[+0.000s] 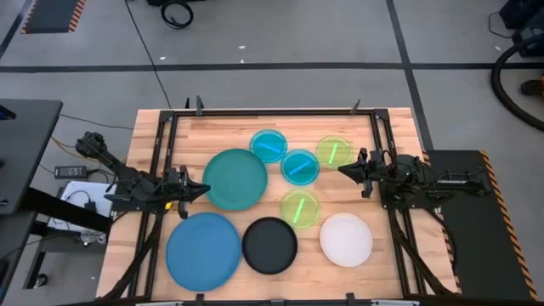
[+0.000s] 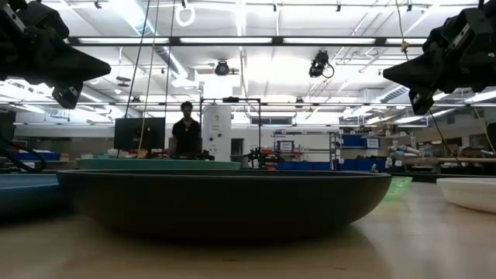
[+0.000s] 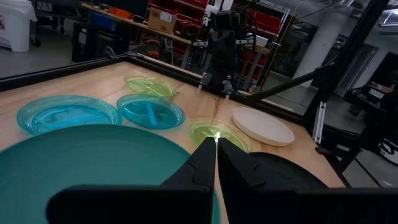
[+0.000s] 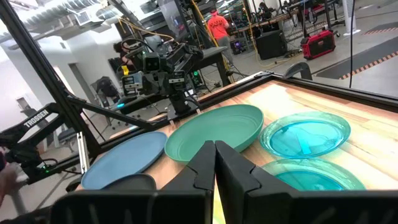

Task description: Stack plastic plates

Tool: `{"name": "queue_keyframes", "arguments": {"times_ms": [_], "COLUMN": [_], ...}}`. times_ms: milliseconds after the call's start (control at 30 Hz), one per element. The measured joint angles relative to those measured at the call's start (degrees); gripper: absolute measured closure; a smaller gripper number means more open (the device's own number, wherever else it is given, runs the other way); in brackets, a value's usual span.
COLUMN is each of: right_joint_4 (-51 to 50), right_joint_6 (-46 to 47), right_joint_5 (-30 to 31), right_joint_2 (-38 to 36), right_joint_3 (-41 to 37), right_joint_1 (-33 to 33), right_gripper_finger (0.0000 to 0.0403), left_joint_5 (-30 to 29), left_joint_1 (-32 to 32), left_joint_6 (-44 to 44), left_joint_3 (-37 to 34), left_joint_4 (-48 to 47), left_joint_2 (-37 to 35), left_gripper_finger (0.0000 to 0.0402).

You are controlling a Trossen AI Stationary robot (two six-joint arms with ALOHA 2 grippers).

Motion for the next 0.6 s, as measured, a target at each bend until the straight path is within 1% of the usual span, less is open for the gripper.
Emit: {"name": "queue_keyframes", "arguments": {"times_ms": [200,300,433,533,600], "right_joint_4": [0.0,0.0,1.0,3.5,6.0], "right_joint_6": [0.0,0.0,0.1,2.5,2.1], "right_joint_5": [0.0,0.0,0.8,1.4,2.0], "right_joint_2": [0.0,0.0,0.0,0.0,0.0], "right_joint_3": [0.0,0.0,0.0,0.0,0.0], "right_joint_1": [0.0,0.0,0.0,0.0,0.0], "right_gripper_finger": [0.0383,0.0383,0.0383,0.0383,0.0383], "left_joint_5": [0.0,0.0,0.0,0.0,0.0], "left_joint_1": [0.0,0.0,0.8,0.9,0.9], "left_joint_6": [0.0,-2.0,-2.1,-0.5,0.9], "left_joint_3": [0.0,0.0,0.0,0.0,0.0], "left_joint_4": [0.0,0.6,6.4,10.2,12.9], "left_joint_2": [0.0,0.0,0.0,0.0,0.0], "left_gripper_finger": [0.0377,0.0377,0.0377,0.0377,0.0377]}}
